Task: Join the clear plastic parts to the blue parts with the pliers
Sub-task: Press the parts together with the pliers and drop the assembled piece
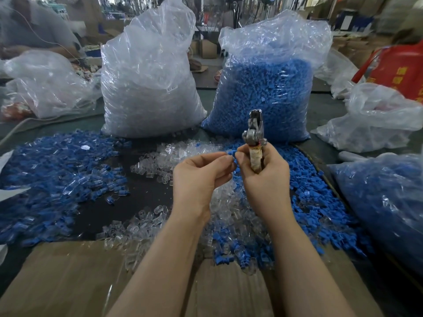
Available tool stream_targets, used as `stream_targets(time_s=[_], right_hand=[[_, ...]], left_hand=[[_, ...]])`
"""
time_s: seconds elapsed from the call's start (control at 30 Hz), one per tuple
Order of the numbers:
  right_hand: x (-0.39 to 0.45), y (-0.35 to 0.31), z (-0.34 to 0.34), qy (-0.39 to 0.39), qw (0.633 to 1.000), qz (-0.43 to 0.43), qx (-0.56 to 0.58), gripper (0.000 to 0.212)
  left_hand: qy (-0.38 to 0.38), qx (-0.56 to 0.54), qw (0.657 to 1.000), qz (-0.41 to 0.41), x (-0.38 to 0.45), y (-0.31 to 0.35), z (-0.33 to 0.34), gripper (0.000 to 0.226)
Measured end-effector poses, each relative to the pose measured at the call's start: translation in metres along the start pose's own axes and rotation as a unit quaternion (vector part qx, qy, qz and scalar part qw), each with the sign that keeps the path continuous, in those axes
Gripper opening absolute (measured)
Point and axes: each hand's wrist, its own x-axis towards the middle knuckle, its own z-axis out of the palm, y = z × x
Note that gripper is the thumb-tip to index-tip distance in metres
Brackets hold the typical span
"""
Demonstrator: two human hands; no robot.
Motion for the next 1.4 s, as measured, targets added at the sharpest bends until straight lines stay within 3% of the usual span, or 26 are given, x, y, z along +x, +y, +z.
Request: stream_targets(time_s=[0.3,0.57,0.8,1.1,1.4], right_hand=[[0.0,0.001,0.003,0.006,0.999,0.021,-0.047,0.011],[0.001,-0.005,0.001,-0.005,0.991,-0.009,-0.13,0.019],[0.003,-0.003,-0.003,-0.046,0.996,0.026,-0.075,0.008],[0.005,-0.003,-0.004,-0.108,0.993,0.039,-0.041,0.019],[0.008,0.007,-0.021,-0.197,0.971,0.092,-0.103,0.01]], left_hand=[[0.02,0.067,0.993,0.093,-0.002,0.001,-0.002,0.009],[0.039,0.25,0.943,0.216,0.0,0.0,-0.007,0.016],[0.025,0.262,0.939,0.22,0.001,-0.002,-0.008,0.014],[0.061,0.257,0.941,0.211,0.006,-0.007,-0.011,0.013],[0.034,0.1,0.986,0.126,0.009,0.0,-0.016,0.009]])
